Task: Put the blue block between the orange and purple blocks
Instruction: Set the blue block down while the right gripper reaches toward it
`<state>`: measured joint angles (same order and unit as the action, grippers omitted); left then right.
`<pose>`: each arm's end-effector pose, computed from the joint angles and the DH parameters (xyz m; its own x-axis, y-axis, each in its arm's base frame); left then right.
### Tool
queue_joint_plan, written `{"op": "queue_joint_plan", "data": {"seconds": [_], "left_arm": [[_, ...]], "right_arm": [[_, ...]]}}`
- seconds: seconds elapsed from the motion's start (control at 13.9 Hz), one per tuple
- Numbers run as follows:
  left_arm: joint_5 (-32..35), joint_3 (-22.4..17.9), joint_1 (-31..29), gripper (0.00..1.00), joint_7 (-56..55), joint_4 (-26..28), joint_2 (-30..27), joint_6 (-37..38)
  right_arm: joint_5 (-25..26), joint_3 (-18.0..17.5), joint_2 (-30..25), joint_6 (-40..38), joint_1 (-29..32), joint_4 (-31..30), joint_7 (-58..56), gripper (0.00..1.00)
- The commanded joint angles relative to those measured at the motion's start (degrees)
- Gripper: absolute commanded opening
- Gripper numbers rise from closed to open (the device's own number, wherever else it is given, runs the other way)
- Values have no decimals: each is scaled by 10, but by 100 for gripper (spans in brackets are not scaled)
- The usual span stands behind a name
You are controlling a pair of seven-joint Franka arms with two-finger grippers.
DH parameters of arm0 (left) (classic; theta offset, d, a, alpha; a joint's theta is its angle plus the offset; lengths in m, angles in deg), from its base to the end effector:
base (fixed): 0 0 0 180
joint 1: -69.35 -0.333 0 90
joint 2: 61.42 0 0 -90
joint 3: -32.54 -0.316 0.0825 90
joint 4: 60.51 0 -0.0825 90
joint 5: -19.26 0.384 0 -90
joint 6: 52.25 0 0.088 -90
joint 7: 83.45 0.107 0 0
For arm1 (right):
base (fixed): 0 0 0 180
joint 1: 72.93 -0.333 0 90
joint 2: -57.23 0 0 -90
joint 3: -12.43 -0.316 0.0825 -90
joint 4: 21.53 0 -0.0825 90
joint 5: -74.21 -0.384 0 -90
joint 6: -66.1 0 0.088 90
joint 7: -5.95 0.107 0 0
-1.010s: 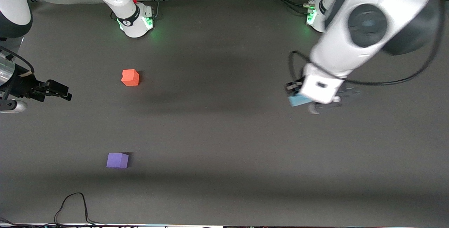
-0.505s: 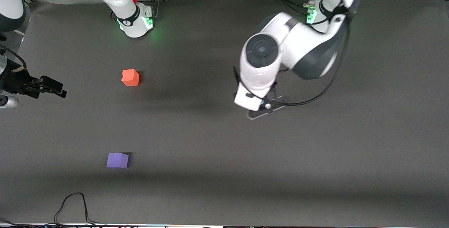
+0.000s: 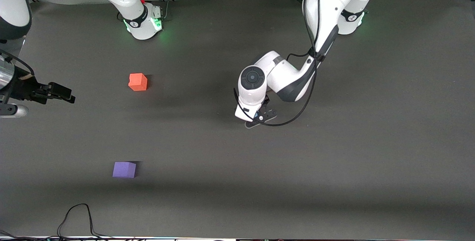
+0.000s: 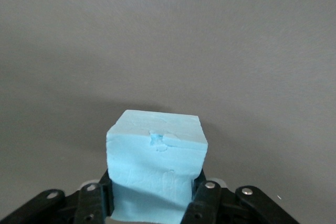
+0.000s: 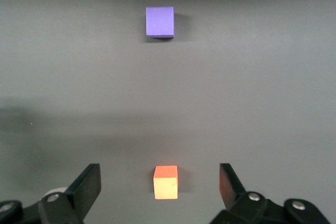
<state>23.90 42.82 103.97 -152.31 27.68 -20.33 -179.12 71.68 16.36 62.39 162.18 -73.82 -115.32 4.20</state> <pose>0.5134 -0.4812 0.2332 0.9152 0.3982 -0.0614 0.3985 -0.9171 -0.0081 0.5847 -0.0253 0.5510 0.9984 -0.0272 -0.0488 -0.0291 -0.9988 -0.0390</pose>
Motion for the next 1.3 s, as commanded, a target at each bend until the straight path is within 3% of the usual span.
{"op": "queue_joint_plan", "data": {"seconds": [0.0,0.14,0.22,0.29,0.51,0.65,0.87,1.23], "left_arm": [[12,-8,14,38,-17,7,7,-31],[13,-8,15,60,-26,7,16,-44],[13,-8,14,85,-27,7,16,-44],[13,-8,14,99,-27,7,16,-44],[25,-10,5,100,-18,7,-5,-14],[27,-11,-22,100,14,0,-48,58],[20,-9,-86,100,52,2,-136,143],[20,-9,-243,100,277,0,-220,246]], "right_arm": [[3,-5,28,33,-3,-10,6,100],[-7,-5,38,57,-27,-26,7,100],[-16,-5,46,62,-37,-26,8,100],[-28,-5,56,64,-45,-25,8,100],[-36,-5,77,87,-87,-24,15,100],[-43,-5,85,97,-113,-24,17,100],[-91,-5,96,110,-157,-10,51,100],[-75,-5,164,118,-285,62,183,100]]}}
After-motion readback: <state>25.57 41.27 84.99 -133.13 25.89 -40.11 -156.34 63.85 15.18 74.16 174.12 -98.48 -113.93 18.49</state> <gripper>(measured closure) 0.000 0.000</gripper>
